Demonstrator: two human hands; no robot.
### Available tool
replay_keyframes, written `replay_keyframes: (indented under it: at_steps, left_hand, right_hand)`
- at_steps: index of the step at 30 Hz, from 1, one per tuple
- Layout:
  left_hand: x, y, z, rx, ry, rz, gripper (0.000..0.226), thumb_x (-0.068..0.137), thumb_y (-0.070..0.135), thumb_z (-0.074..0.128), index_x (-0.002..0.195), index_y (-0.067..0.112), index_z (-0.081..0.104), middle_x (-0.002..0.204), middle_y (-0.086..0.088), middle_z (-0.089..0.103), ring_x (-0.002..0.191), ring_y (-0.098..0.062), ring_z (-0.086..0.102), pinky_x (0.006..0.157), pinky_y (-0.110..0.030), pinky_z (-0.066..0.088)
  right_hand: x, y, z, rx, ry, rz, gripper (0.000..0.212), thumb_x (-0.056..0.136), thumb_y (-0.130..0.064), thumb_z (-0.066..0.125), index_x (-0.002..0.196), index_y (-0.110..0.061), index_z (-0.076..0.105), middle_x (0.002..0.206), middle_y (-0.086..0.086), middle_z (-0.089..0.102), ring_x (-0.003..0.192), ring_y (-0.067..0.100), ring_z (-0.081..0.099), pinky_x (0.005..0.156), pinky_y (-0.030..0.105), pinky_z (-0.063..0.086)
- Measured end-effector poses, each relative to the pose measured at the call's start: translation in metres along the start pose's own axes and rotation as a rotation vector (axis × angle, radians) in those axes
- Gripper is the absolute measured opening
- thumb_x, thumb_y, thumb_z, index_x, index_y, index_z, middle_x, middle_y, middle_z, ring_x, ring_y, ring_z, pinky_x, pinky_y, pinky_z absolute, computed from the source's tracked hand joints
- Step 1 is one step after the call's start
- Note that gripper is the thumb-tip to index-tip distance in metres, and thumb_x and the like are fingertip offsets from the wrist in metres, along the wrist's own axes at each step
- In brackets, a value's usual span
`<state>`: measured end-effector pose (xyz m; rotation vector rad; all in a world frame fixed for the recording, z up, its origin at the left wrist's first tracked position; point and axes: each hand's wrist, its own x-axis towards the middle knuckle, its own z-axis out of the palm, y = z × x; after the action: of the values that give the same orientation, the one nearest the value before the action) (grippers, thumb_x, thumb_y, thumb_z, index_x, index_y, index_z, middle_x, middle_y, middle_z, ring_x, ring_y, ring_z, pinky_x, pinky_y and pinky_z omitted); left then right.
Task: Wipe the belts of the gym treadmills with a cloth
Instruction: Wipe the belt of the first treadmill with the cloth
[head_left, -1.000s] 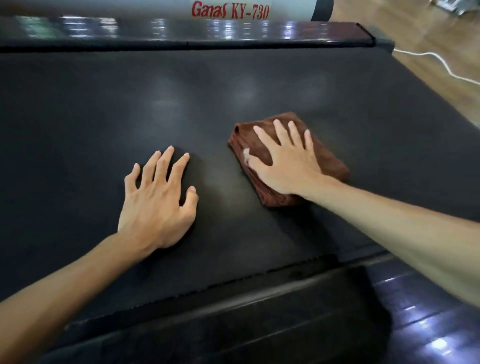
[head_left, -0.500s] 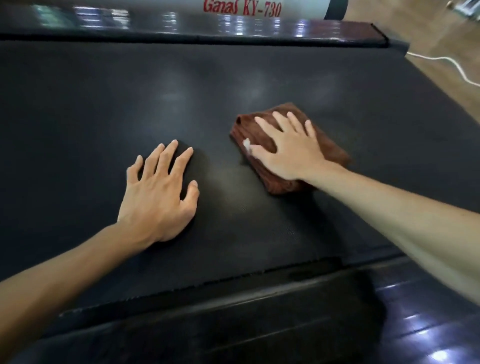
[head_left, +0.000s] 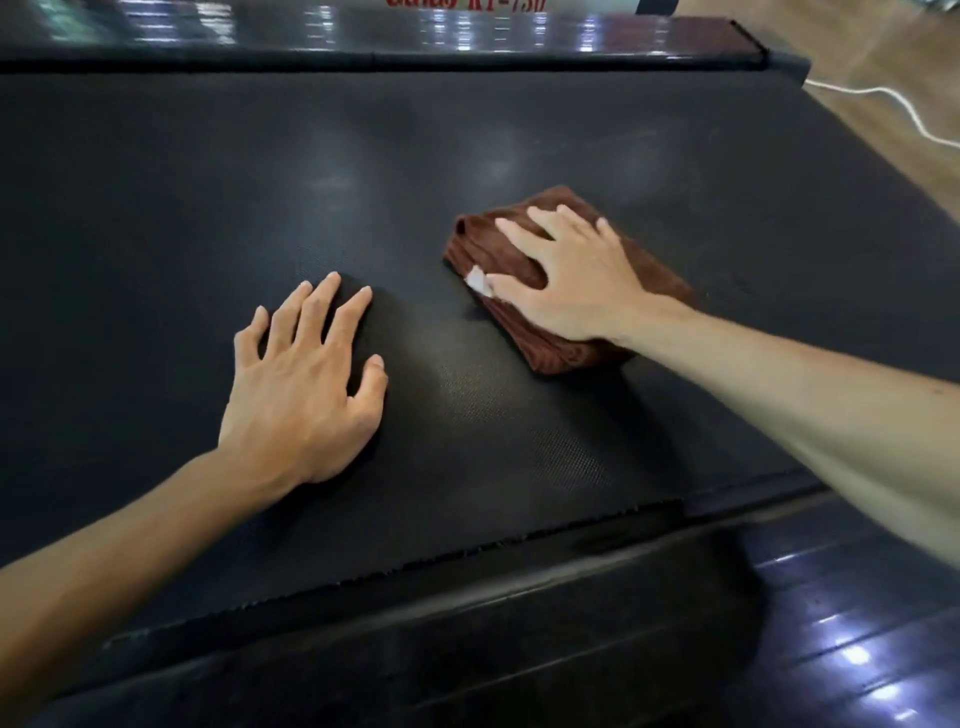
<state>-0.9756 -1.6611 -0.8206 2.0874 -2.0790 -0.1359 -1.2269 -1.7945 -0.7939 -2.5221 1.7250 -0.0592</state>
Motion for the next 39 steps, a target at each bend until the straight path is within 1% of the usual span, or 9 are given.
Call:
replay_keyframes:
  at_steps: [4, 6, 13, 17, 20, 24, 28, 34, 39]
  left_hand:
    - [0.000, -0.001, 0.000, -0.002, 0.003, -0.008, 0.077, 0.091, 0.058, 0.014, 0.162, 0.030, 0.020, 0.171, 0.002, 0.012, 0.158, -0.016, 0.002, 0.127, -0.047, 0.004]
    - [0.000, 0.000, 0.000, -0.011, 0.008, -0.007, 0.077, 0.091, 0.058, 0.015, 0.162, 0.030, 0.020, 0.171, 0.003, 0.011, 0.158, -0.016, 0.002, 0.127, -0.047, 0.005]
    - [0.000, -0.002, -0.001, -0.012, 0.005, -0.001, 0.075, 0.091, 0.057, 0.017, 0.161, 0.028, 0.022, 0.170, 0.001, 0.014, 0.158, -0.017, 0.005, 0.126, -0.049, 0.008]
    - [0.001, -0.002, -0.002, -0.011, 0.006, 0.000, 0.075, 0.092, 0.057, 0.018, 0.161, 0.029, 0.022, 0.170, 0.001, 0.014, 0.157, -0.017, 0.005, 0.126, -0.048, 0.007]
    - [0.000, -0.002, -0.002, -0.015, 0.010, 0.000, 0.075, 0.092, 0.057, 0.017, 0.161, 0.029, 0.022, 0.170, 0.002, 0.014, 0.157, -0.016, 0.004, 0.125, -0.048, 0.008]
    - [0.002, -0.001, -0.001, -0.009, 0.009, 0.006, 0.075, 0.091, 0.056, 0.017, 0.160, 0.028, 0.023, 0.170, 0.001, 0.015, 0.157, -0.018, 0.006, 0.125, -0.049, 0.009]
    - [0.001, 0.000, -0.001, 0.008, -0.002, 0.009, 0.074, 0.092, 0.056, 0.017, 0.161, 0.028, 0.022, 0.170, 0.001, 0.015, 0.157, -0.018, 0.006, 0.125, -0.049, 0.009]
    - [0.001, 0.001, -0.003, -0.002, -0.012, 0.001, 0.076, 0.091, 0.058, 0.015, 0.161, 0.030, 0.021, 0.171, 0.003, 0.012, 0.158, -0.015, 0.003, 0.126, -0.046, 0.006]
    - [0.002, -0.001, -0.006, -0.060, -0.003, 0.000, 0.081, 0.087, 0.061, 0.016, 0.161, 0.031, 0.026, 0.170, 0.006, 0.016, 0.157, -0.013, 0.006, 0.127, -0.042, 0.005]
  right_hand:
    - [-0.057, -0.024, 0.003, 0.055, 0.010, -0.284, 0.079, 0.089, -0.076, 0.036, 0.160, -0.042, 0.033, 0.170, -0.006, 0.026, 0.159, 0.019, 0.014, 0.129, 0.050, 0.006]
    - [-0.087, -0.012, 0.003, 0.041, 0.005, -0.318, 0.078, 0.091, -0.077, 0.035, 0.161, -0.044, 0.030, 0.171, -0.009, 0.022, 0.160, 0.014, 0.010, 0.130, 0.046, 0.006]
    - [0.000, 0.008, -0.006, -0.005, -0.046, -0.027, 0.088, 0.088, -0.084, 0.024, 0.164, -0.040, 0.020, 0.174, -0.004, 0.013, 0.161, 0.021, 0.006, 0.129, 0.051, 0.001]
    - [-0.005, -0.031, 0.002, 0.035, -0.032, -0.149, 0.083, 0.092, -0.078, 0.038, 0.163, -0.038, 0.027, 0.173, -0.002, 0.017, 0.160, 0.022, 0.007, 0.128, 0.054, 0.001]
    - [-0.058, -0.028, -0.001, 0.020, -0.047, -0.250, 0.087, 0.088, -0.082, 0.032, 0.164, -0.040, 0.021, 0.174, -0.007, 0.012, 0.161, 0.016, 0.002, 0.130, 0.048, 0.001]
    - [-0.059, 0.010, -0.010, -0.065, -0.087, -0.089, 0.092, 0.086, -0.087, 0.020, 0.165, -0.039, 0.012, 0.175, -0.004, 0.007, 0.161, 0.018, 0.001, 0.130, 0.047, 0.002]
    - [0.022, 0.011, -0.008, -0.037, -0.084, 0.055, 0.086, 0.094, -0.083, 0.027, 0.165, -0.035, 0.018, 0.174, 0.001, 0.011, 0.160, 0.025, 0.005, 0.128, 0.055, 0.001]
    - [-0.028, -0.016, 0.002, 0.017, -0.048, -0.239, 0.089, 0.087, -0.083, 0.022, 0.164, -0.039, 0.018, 0.174, -0.006, 0.009, 0.161, 0.017, -0.001, 0.129, 0.052, -0.003]
    - [0.011, 0.018, -0.012, -0.035, -0.131, 0.017, 0.092, 0.088, -0.089, 0.022, 0.165, -0.040, 0.012, 0.175, -0.004, 0.004, 0.161, 0.023, -0.001, 0.125, 0.062, -0.007]
